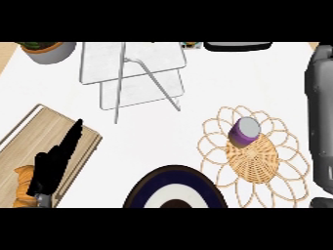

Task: Pick the lemon from the placemat and place it in the tiered shelf

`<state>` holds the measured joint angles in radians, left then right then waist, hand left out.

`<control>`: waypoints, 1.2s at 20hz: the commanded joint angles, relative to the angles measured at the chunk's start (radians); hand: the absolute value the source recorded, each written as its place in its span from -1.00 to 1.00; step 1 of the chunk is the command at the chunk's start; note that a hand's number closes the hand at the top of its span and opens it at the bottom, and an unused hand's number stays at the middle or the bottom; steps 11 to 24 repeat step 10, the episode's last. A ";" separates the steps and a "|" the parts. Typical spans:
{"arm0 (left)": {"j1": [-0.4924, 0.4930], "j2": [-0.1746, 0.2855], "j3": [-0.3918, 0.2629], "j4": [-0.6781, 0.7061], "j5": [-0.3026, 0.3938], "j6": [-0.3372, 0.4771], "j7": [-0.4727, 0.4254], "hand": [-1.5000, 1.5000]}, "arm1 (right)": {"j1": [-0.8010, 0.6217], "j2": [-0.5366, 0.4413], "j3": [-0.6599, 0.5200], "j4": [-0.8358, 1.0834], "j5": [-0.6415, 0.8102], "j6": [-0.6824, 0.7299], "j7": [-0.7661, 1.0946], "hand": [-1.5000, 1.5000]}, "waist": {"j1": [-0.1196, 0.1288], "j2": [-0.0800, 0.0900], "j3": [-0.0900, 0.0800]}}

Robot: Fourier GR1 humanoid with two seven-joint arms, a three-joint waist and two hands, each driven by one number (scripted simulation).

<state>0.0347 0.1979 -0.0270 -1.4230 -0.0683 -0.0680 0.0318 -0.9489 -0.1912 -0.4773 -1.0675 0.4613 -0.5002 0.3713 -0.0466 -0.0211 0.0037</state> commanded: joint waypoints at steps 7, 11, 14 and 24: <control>0.016 -0.031 -0.025 0.018 -0.029 0.004 -0.008 0.00 | 0.374 -0.123 0.011 -0.503 -0.153 0.310 0.141 -1.00 | 0.031 0.016 -0.004; -0.056 -0.011 0.013 0.108 -0.022 -0.016 -0.050 0.00 | 0.475 -0.117 0.029 -0.603 -0.164 0.341 0.175 -1.00 | 0.031 0.019 -0.004; -0.056 -0.011 0.013 0.108 -0.022 -0.016 -0.050 0.00 | 0.475 -0.117 0.029 -0.603 -0.164 0.341 0.175 -1.00 | 0.031 0.019 -0.004; -0.056 -0.011 0.013 0.108 -0.022 -0.016 -0.050 0.00 | 0.475 -0.117 0.029 -0.603 -0.164 0.341 0.175 -1.00 | 0.031 0.019 -0.004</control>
